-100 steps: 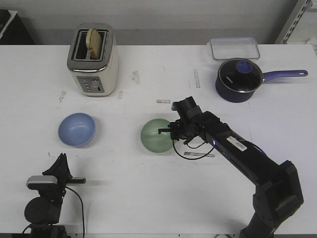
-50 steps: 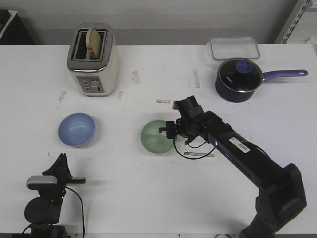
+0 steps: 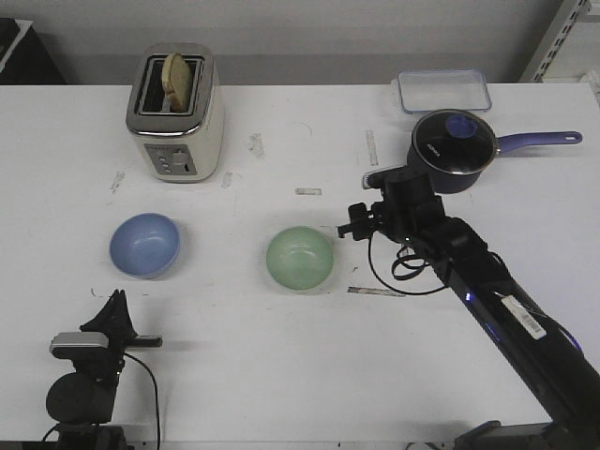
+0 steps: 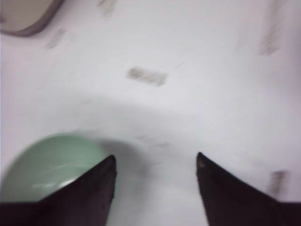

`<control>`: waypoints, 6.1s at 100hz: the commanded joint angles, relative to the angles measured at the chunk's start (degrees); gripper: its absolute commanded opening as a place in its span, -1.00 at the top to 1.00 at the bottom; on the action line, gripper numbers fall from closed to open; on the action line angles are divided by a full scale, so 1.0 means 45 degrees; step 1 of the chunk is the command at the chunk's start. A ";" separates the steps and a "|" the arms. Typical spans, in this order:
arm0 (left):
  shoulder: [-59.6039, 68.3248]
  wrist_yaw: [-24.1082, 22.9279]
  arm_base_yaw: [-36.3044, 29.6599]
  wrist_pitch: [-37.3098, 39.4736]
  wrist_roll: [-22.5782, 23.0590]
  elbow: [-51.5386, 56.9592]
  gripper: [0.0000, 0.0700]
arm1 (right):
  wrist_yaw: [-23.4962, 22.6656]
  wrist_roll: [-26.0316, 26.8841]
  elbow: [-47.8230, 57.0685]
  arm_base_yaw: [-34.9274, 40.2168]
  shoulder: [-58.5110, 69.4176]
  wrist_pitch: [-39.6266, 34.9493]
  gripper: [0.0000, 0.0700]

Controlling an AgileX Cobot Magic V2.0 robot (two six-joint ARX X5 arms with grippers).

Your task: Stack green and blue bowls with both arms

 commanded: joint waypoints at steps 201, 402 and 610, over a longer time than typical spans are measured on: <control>-0.0019 0.0024 0.0000 0.1127 -0.1341 0.0131 1.00 | 0.1001 -0.1778 -1.1837 -0.4313 -1.5140 0.7305 0.99; 1.9414 0.3910 0.3988 -1.2735 -0.2812 1.6670 -0.36 | 0.1001 -0.1778 -1.1837 -0.4313 -1.5140 0.7305 0.99; 2.2688 0.5042 -0.6125 -1.0161 -0.4959 1.9900 1.00 | 0.1001 -0.1778 -1.1837 -0.4313 -1.5140 0.7305 0.99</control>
